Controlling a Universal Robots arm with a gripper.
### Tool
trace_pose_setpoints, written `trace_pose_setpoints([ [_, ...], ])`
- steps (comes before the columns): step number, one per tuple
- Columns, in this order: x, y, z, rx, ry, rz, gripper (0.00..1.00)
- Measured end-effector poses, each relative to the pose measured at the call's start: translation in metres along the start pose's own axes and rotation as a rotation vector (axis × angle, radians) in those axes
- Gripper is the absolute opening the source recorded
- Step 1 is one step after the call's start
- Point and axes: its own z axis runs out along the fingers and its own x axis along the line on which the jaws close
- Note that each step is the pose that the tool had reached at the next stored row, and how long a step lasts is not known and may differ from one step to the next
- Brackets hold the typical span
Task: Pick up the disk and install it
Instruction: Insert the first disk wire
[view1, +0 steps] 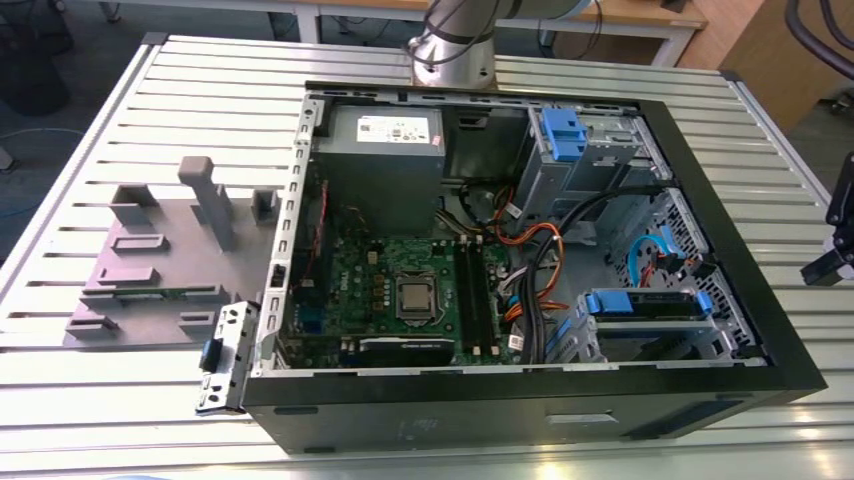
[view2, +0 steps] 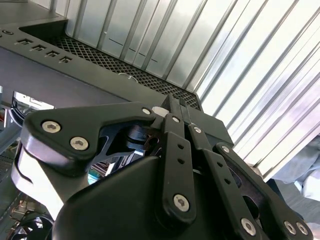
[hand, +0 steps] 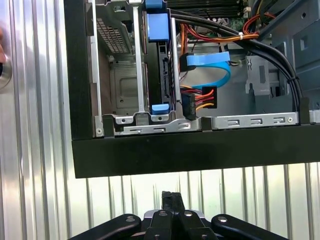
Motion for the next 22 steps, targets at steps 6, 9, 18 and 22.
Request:
trace_pose_setpoints([
  [6, -0.0003, -0.0032, 0.0, 0.0, 0.0002, 0.0, 0.11],
  [9, -0.0004, -0.0047, 0.0, 0.0, 0.0003, 0.0, 0.11],
  [18, -0.0007, -0.009, -0.0001, 0.0001, 0.0006, 0.0, 0.11],
  [22, -0.0009, -0.0109, -0.0001, 0.0001, 0.0006, 0.0, 0.11],
])
